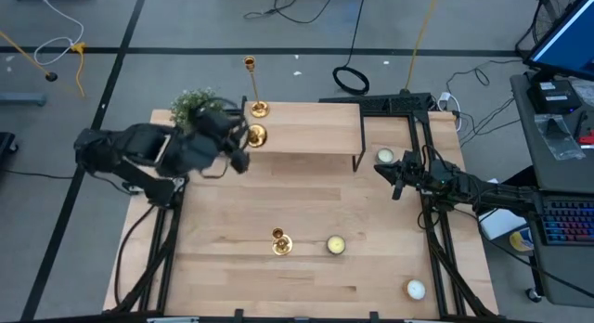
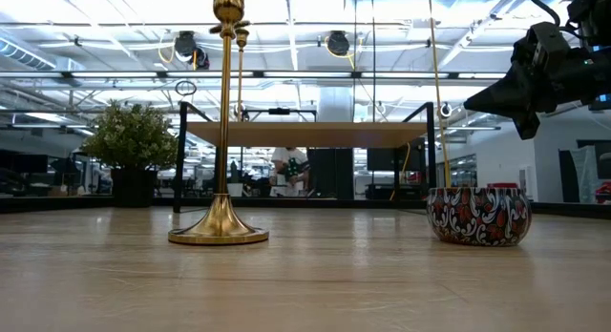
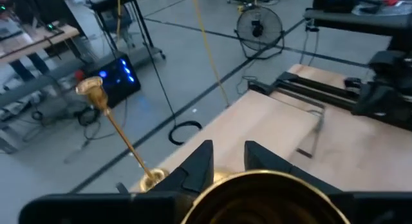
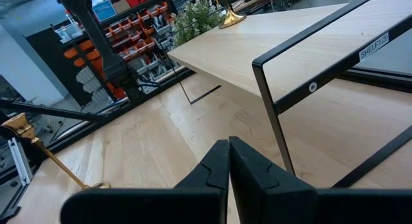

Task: Pick & Place candle stick holders
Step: Put the bottom gold candle holder on the shelf

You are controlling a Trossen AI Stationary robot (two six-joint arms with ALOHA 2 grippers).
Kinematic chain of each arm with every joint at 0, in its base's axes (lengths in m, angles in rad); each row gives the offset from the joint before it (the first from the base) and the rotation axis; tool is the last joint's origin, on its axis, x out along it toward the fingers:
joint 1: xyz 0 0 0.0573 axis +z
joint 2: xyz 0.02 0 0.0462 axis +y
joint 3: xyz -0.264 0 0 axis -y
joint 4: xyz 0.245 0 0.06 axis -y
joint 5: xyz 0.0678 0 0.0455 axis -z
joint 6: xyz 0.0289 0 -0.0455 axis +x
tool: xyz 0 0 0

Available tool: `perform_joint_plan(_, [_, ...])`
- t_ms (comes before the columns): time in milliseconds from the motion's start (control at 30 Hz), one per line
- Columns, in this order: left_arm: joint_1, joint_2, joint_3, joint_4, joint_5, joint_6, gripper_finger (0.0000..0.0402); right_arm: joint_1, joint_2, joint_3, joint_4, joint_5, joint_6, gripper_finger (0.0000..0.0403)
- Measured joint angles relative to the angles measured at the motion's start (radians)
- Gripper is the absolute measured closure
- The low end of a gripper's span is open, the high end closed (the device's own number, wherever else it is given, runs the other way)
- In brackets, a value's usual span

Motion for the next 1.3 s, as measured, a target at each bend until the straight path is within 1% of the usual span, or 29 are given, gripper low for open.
perform_joint_plan(67, [0.044,0.008,0.0,0.048,0.03,0.067,0.0315,0.0,0.0,0.0,0.0,0.0,0.0,0.0399])
perform_joint_plan(167, [0.108,0.019,0.0,0.111,0.072,0.166,0.0331,0.0,0.0,0.0,0.0,0.0,0.0,0.0399])
perform_joint_plan(300, [0.184,0.045,0.0,0.165,0.131,0.261,0.0332,0.0,0.0,0.0,0.0,0.0,0.0,0.0399])
perform_joint_plan(367, [0.22,0.057,0.0,0.179,0.164,0.268,0.0329,0.0,0.0,0.0,0.0,0.0,0.0,0.0399])
perform_joint_plan(500, [0.277,0.066,0.0,0.185,0.227,0.266,0.0302,0.0,0.0,0.0,0.0,0.0,0.0,0.0399])
perform_joint_plan(633, [0.312,0.074,0.0,0.198,0.291,0.259,0.0301,0.0,0.0,0.0,0.0,0.0,0.0,0.0399])
perform_joint_plan(733, [0.333,0.072,0.014,0.202,0.318,0.258,0.0301,0.0,0.0,0.0,0.0,0.0,0.0,0.0399])
perform_joint_plan(900, [0.371,0.072,0.015,0.199,0.318,0.257,0.0288,0.0,0.0,0.0,0.0,0.0,0.0,0.0399])
perform_joint_plan(1033, [0.392,0.073,0.015,0.207,0.366,0.259,0.0306,0.0,0.0,0.0,0.0,0.0,0.0,0.0399])
perform_joint_plan(1300, [0.408,0.115,0.015,0.222,0.366,0.264,0.0361,0.0,0.0,0.0,0.0,0.0,-0.001,0.0399])
